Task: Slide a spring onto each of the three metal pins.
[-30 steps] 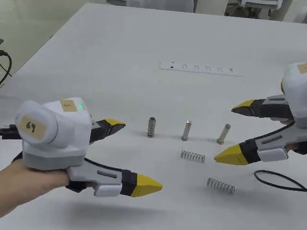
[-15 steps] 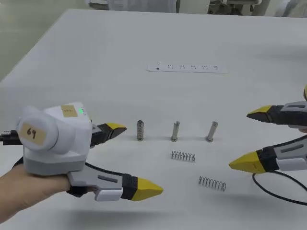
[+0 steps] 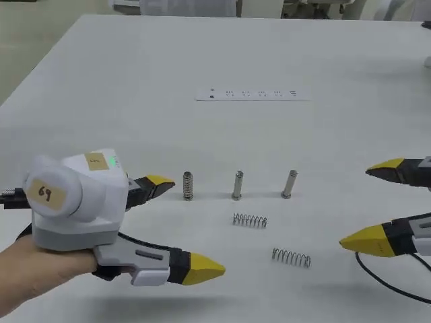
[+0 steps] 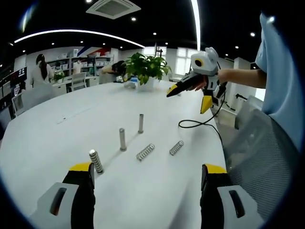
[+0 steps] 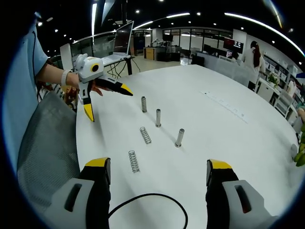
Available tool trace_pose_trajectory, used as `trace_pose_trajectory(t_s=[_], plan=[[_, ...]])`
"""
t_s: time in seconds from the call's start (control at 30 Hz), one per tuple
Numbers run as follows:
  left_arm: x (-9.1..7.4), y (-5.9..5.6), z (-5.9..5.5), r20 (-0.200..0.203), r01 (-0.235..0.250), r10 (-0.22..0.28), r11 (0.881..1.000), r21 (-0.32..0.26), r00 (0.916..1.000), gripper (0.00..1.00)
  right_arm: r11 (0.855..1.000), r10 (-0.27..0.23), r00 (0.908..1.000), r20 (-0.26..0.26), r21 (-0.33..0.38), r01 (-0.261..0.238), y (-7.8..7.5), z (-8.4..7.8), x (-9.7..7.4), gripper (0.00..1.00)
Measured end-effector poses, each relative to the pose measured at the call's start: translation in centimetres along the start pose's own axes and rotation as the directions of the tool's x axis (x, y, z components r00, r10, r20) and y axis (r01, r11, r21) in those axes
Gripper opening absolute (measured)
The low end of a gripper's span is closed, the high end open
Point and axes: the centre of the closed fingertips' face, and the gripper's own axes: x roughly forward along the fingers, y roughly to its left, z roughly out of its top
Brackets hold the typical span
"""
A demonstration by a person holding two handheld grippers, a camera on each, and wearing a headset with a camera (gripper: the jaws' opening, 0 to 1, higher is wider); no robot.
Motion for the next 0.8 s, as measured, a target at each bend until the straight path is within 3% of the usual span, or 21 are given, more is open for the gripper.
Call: trace_pose_trajectory(t_s=[0.27,0.8], plan=[[0.0,0.3,-0.2,0.002,0.017,-0.017,1.000,0.001,0.9999,0.85,1.000,-0.001,1.0000,0.005,0.031,0.000,0.3,-0.6,-0.1,0.81],[3.4,0.0,-0.2,0.022,0.086,-0.089,0.993,0.083,0.9958,0.69,0.998,0.000,0.9997,0.023,0.056,-0.001,0.8,-0.4,-0.2,0.80]])
